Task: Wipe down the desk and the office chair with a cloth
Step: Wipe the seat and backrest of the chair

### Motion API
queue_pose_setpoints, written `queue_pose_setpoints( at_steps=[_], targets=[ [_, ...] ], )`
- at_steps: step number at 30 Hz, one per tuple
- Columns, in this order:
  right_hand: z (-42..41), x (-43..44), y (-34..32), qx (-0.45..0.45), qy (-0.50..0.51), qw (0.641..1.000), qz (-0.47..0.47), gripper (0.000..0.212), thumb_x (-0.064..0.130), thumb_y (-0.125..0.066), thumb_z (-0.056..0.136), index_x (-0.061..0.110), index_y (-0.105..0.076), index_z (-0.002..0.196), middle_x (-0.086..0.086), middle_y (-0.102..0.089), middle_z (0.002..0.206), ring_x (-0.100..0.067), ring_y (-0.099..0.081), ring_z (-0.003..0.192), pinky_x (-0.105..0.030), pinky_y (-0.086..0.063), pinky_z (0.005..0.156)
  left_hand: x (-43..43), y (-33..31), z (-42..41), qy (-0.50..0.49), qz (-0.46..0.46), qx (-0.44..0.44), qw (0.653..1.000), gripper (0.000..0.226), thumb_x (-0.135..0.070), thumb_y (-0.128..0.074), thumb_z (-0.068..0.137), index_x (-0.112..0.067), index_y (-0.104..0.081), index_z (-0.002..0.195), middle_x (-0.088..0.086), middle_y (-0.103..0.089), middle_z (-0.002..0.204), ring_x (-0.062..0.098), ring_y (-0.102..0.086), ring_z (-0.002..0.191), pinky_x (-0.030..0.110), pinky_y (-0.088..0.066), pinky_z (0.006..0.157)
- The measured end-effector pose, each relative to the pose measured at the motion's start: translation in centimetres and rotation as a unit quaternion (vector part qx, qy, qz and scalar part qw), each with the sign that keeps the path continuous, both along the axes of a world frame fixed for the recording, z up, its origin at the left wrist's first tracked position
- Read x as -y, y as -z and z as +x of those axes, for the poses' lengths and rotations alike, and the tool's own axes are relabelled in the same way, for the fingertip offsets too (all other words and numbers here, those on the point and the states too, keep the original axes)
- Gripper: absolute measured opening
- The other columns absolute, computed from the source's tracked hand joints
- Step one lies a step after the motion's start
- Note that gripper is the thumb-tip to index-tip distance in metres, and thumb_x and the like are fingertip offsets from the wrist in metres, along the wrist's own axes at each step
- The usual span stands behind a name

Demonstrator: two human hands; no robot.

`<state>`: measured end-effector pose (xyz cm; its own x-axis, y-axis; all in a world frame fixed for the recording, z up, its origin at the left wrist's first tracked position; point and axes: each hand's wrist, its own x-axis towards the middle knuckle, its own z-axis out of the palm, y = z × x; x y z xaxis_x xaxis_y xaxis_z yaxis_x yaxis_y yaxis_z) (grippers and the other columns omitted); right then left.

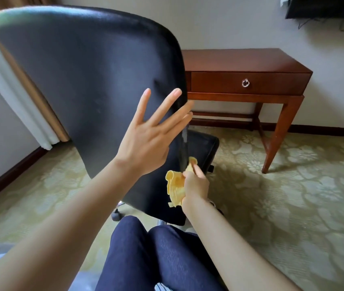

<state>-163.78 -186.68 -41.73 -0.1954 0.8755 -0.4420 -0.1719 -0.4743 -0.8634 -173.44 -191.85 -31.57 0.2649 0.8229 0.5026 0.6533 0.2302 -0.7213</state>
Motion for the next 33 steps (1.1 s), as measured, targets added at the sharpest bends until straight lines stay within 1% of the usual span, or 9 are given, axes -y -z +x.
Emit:
queue_pose_setpoints(
  at_steps=[3, 6, 12, 14, 18, 23, 28, 30, 33],
  targets=[
    [0.0, 1.7, -1.7, -0.010, -0.032, 0.996, 0.080, 0.047, 0.005, -0.043, 0.093, 0.032, -0.055, 0.130, 0.003, -0.058, 0.127, -0.017, -0.059, 0.103, -0.030, -0.051, 0.084, 1.0, 0.6, -0.4, -0.011, 0.007, 0.014, 1.000, 0.067, -0.020, -0.014, 0.082, -0.019, -0.037, 0.145, 0.001, -0.026, 0.156, 0.031, -0.009, 0.145, 0.061, 0.003, 0.111],
    [-0.4, 3.0, -2.3, -0.021, -0.059, 0.984, 0.168, 0.045, 0.010, -0.046, 0.095, 0.036, -0.053, 0.130, 0.007, -0.052, 0.134, -0.017, -0.052, 0.118, -0.041, -0.042, 0.103, 2.2, 0.9, -1.4, -0.012, 0.014, 0.022, 1.000, 0.066, -0.017, -0.021, 0.082, -0.020, -0.033, 0.147, 0.001, -0.021, 0.158, 0.033, -0.011, 0.146, 0.061, 0.006, 0.110],
    [-2.1, 5.3, 1.5, 0.018, -0.087, 0.934, 0.346, 0.050, 0.009, -0.047, 0.095, 0.034, -0.042, 0.138, 0.037, -0.039, 0.121, 0.005, -0.040, 0.117, 0.002, -0.027, 0.091, 4.3, 1.1, -3.5, 0.002, 0.037, 0.062, 0.997, 0.065, -0.011, -0.038, 0.079, -0.017, -0.036, 0.143, 0.000, -0.018, 0.157, 0.033, -0.006, 0.145, 0.058, 0.012, 0.112],
    [-2.6, 5.9, 4.0, 0.061, -0.113, 0.924, 0.360, 0.052, 0.010, -0.049, 0.096, 0.039, -0.038, 0.137, 0.025, -0.042, 0.127, -0.001, -0.040, 0.120, 0.006, -0.024, 0.088, 4.9, 1.6, -3.8, -0.012, 0.040, 0.083, 0.996, 0.068, -0.013, -0.042, 0.076, -0.016, -0.035, 0.144, 0.001, -0.018, 0.158, 0.033, -0.005, 0.145, 0.057, 0.012, 0.112],
    [-3.7, 6.5, 8.6, 0.136, -0.178, 0.924, 0.310, 0.051, 0.007, -0.047, 0.097, 0.025, -0.036, 0.143, -0.007, -0.048, 0.140, -0.020, -0.046, 0.125, 0.000, -0.027, 0.090, 6.4, 2.3, -5.1, -0.050, 0.053, 0.104, 0.992, 0.078, -0.014, -0.046, 0.071, -0.016, -0.026, 0.147, 0.001, -0.019, 0.158, 0.034, -0.006, 0.145, 0.055, 0.007, 0.113],
    [-4.7, 6.2, 11.5, 0.233, -0.342, 0.864, 0.288, 0.054, 0.012, -0.045, 0.098, 0.029, -0.029, 0.146, -0.003, -0.052, 0.137, -0.024, -0.048, 0.123, -0.032, -0.032, 0.108, 8.3, 2.7, -7.0, -0.079, 0.064, 0.133, 0.986, 0.088, -0.006, -0.056, 0.068, -0.016, -0.025, 0.149, 0.000, -0.018, 0.158, 0.032, -0.007, 0.145, 0.052, 0.009, 0.114],
    [-6.6, 4.7, 11.2, 0.262, -0.475, 0.811, 0.220, 0.050, 0.015, -0.046, 0.097, 0.027, -0.036, 0.144, -0.001, -0.048, 0.139, -0.023, -0.046, 0.125, -0.033, -0.035, 0.107, 9.6, 2.7, -8.6, -0.124, 0.098, 0.139, 0.978, 0.077, -0.006, -0.061, 0.072, -0.014, -0.035, 0.144, 0.001, -0.024, 0.156, 0.033, -0.010, 0.145, 0.054, 0.011, 0.113],
    [-6.8, 4.1, 11.0, 0.214, -0.452, 0.854, 0.145, 0.042, 0.007, -0.048, 0.094, 0.015, -0.049, 0.136, -0.008, -0.059, 0.126, -0.025, -0.056, 0.113, -0.037, -0.044, 0.100, 9.8, 2.9, -8.7, -0.142, 0.129, 0.148, 0.970, 0.067, -0.007, -0.058, 0.074, -0.012, -0.042, 0.139, 0.002, -0.029, 0.154, 0.036, -0.015, 0.144, 0.058, 0.007, 0.111],
    [-6.8, 2.6, 10.0, 0.107, -0.312, 0.941, -0.079, 0.024, 0.014, -0.045, 0.098, -0.002, -0.064, 0.096, -0.013, -0.060, 0.078, -0.022, -0.058, 0.066, -0.029, -0.049, 0.057, 9.2, 3.2, -7.9, -0.169, 0.175, 0.201, 0.949, 0.054, -0.009, -0.051, 0.073, -0.006, -0.052, 0.126, 0.005, -0.039, 0.148, 0.038, -0.017, 0.143, 0.060, 0.004, 0.110]
  ],
)
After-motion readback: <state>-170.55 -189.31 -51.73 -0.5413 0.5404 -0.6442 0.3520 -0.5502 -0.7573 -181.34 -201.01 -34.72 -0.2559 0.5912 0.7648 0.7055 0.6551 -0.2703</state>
